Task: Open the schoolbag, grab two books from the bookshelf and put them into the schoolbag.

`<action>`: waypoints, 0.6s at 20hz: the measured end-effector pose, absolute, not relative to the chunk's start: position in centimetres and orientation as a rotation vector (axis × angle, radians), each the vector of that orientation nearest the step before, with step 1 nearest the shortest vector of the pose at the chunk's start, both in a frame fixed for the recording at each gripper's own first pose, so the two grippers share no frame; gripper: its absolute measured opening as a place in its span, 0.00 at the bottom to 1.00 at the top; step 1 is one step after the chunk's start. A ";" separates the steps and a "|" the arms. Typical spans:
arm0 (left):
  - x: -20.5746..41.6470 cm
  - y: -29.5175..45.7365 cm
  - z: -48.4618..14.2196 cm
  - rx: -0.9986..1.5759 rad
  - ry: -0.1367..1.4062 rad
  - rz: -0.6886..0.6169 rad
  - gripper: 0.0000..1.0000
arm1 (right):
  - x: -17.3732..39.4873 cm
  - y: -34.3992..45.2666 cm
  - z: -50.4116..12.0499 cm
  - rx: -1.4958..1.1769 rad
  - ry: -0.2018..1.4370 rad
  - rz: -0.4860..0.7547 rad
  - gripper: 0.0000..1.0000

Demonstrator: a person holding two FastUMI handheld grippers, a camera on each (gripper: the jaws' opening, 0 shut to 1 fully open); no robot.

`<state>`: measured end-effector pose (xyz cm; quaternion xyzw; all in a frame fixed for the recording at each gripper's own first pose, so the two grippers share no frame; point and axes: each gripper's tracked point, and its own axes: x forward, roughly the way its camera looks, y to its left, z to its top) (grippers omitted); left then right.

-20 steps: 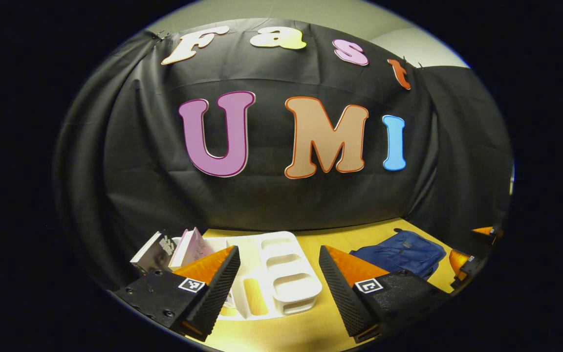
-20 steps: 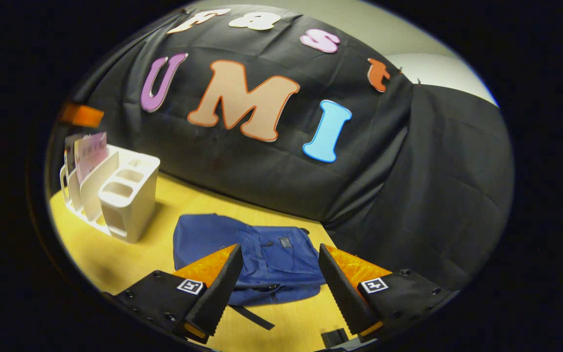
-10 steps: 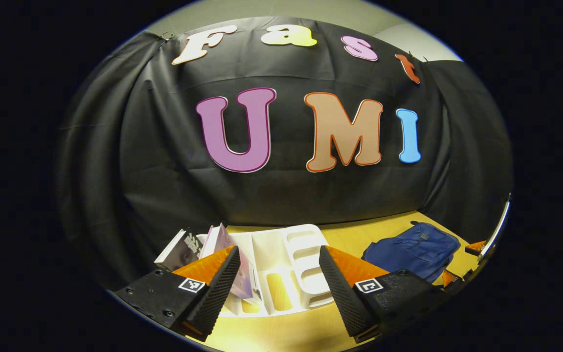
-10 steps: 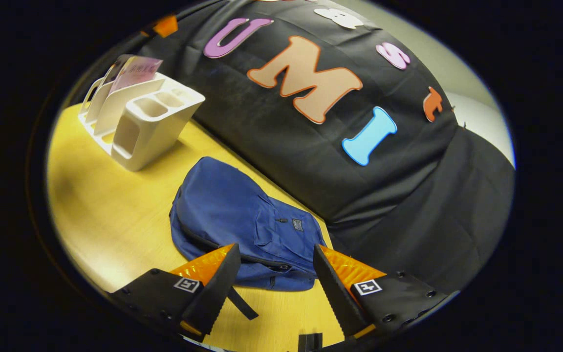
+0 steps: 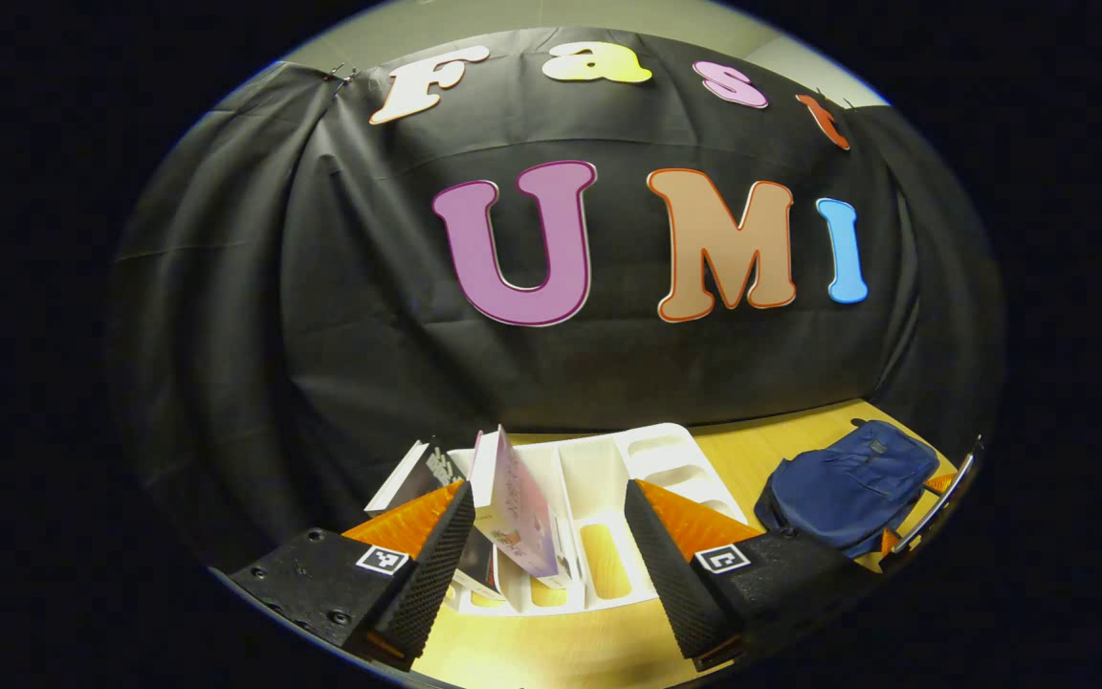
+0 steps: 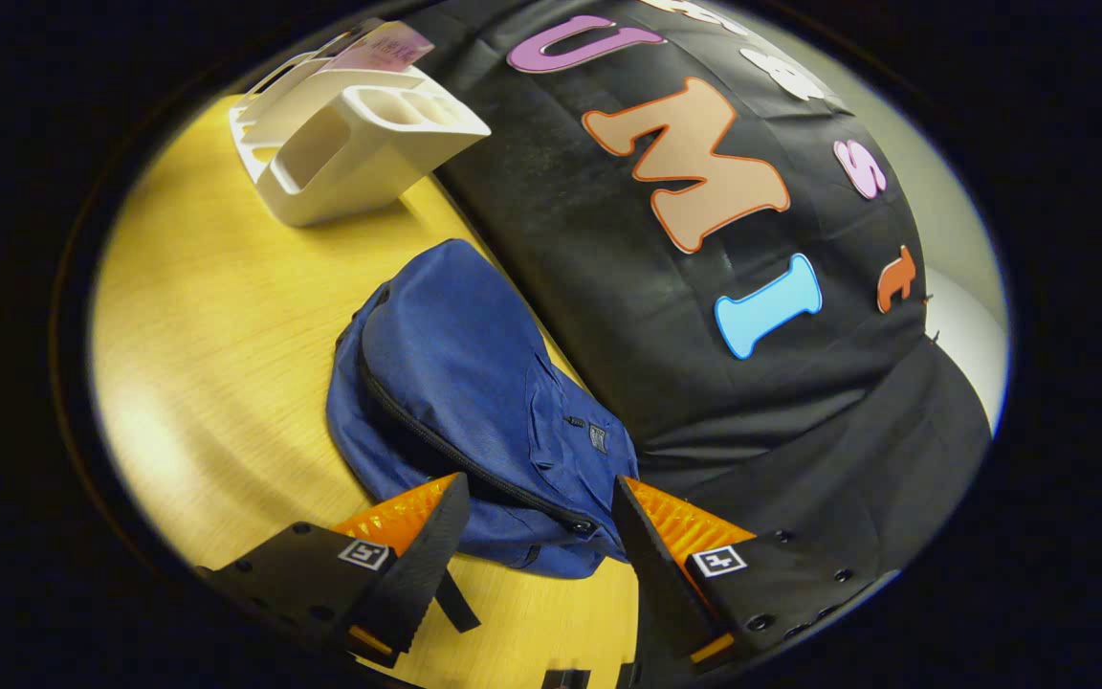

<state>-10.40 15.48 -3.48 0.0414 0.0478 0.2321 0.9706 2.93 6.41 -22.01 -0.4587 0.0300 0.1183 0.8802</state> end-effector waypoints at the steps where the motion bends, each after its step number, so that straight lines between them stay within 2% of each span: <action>1: -10.7 15.9 -3.7 0.083 0.098 0.482 0.92 | 3.3 6.5 -22.0 -0.965 0.060 0.248 0.98; 4: -11.4 16.7 -4.2 0.071 0.108 0.509 0.92 | 4.4 7.1 -21.7 -0.987 0.043 0.239 1.00; 7: -12.4 18.0 -4.5 0.087 0.111 0.548 0.93 | 6.1 7.8 -21.9 -0.990 0.048 0.240 0.97; 8: -12.7 18.6 -4.3 0.094 0.109 0.567 0.98 | 6.5 8.0 -21.9 -0.985 0.047 0.241 0.98; 9: -13.0 19.1 -4.3 0.097 0.106 0.581 0.99 | 6.9 8.2 -21.8 -0.981 0.045 0.244 0.98; 10: -13.3 19.5 -4.2 0.098 0.107 0.592 0.94 | 7.4 8.6 -21.8 -0.982 0.041 0.249 0.97; 11: -13.4 19.7 -4.2 0.099 0.105 0.603 0.99 | 7.9 9.1 -21.8 -0.985 0.038 0.256 0.97; 12: -13.5 19.9 -4.2 0.096 0.102 0.611 0.99 | 8.5 9.2 -22.1 -0.993 0.034 0.261 0.97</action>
